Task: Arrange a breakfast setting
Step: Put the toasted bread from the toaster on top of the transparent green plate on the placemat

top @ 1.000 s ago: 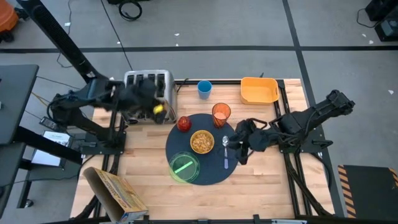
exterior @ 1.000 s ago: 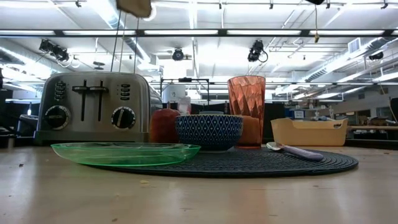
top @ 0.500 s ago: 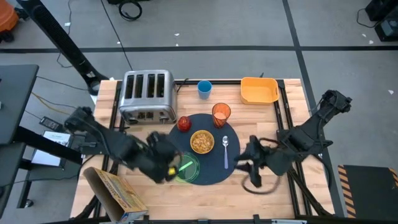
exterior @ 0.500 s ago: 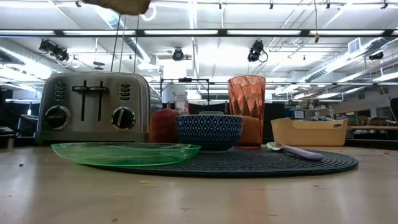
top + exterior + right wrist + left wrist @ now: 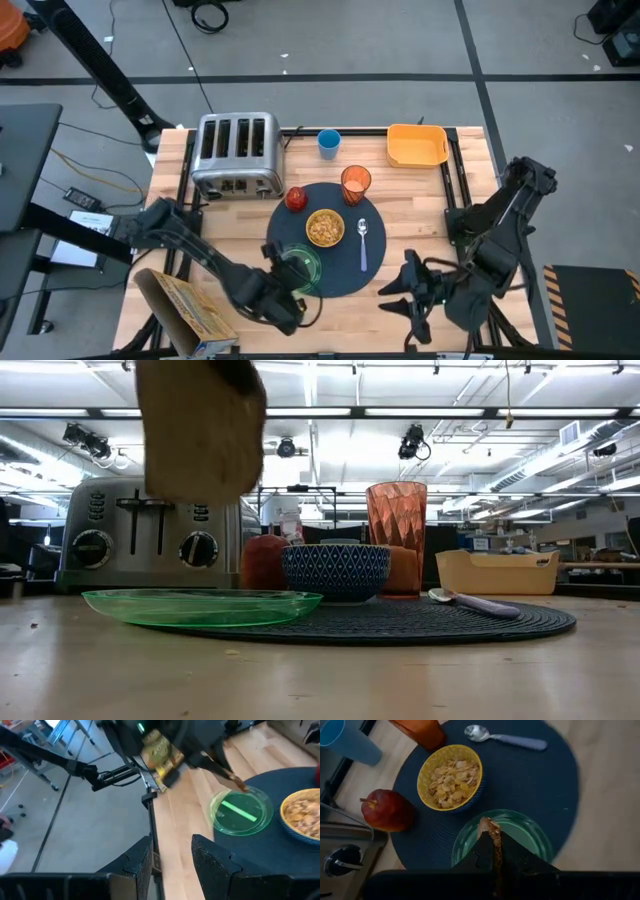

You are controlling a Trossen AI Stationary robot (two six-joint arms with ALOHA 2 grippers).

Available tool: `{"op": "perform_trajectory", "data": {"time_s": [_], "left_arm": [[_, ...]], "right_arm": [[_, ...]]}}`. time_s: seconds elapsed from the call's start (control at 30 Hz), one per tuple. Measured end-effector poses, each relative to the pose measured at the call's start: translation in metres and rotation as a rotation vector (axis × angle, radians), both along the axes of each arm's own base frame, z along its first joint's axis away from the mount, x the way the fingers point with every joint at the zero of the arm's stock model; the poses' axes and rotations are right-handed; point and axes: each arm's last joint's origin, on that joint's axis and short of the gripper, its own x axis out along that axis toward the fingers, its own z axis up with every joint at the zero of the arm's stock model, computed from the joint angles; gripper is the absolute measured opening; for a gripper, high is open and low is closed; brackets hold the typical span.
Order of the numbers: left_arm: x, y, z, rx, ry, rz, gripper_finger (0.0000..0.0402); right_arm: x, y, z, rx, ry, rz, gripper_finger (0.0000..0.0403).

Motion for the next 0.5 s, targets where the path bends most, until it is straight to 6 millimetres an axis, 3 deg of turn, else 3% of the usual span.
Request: {"op": "perform_trajectory", "data": {"time_s": [0.3, 0.5], "left_arm": [[0.017, -0.011, -0.056, 0.141, 0.101, 0.016, 0.0015], [0.024, -0.008, -0.079, 0.193, 0.166, 0.018, 0.0016]], "right_arm": [[0.002, 0.019, -0.013, 0.043, 0.043, -0.018, 0.0144], [0.003, 0.019, -0.016, 0.046, 0.064, -0.01, 0.0144]]}}
